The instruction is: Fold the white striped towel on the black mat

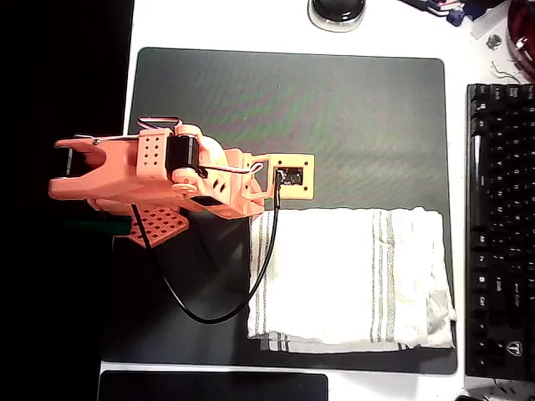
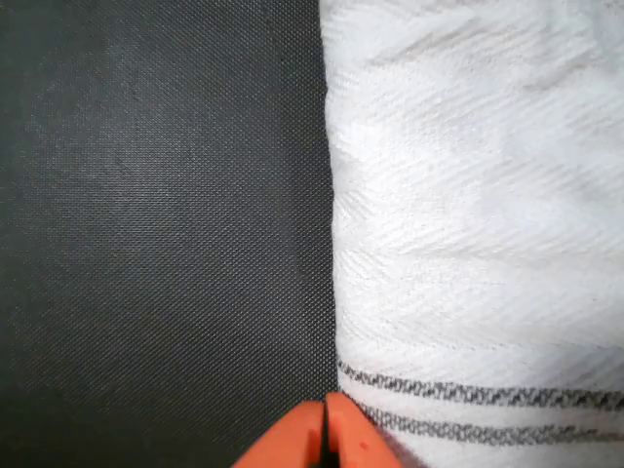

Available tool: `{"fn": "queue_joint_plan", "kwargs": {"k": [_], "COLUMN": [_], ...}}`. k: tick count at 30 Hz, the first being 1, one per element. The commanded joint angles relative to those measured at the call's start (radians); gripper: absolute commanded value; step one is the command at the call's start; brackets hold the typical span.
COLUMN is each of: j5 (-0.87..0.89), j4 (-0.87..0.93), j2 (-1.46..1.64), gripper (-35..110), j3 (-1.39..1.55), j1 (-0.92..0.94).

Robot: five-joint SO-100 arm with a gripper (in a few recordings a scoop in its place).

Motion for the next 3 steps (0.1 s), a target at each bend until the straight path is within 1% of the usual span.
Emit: {"fn": "queue_joint_plan", "kwargs": {"k": [1,3], "j5": [-0.006,-0.006], "j4": [0.023,0.023], "j2": [0.026,0.026], "gripper": [0,0], "j3": [0.021,0.021], "j1": [0.012,0.012]}}
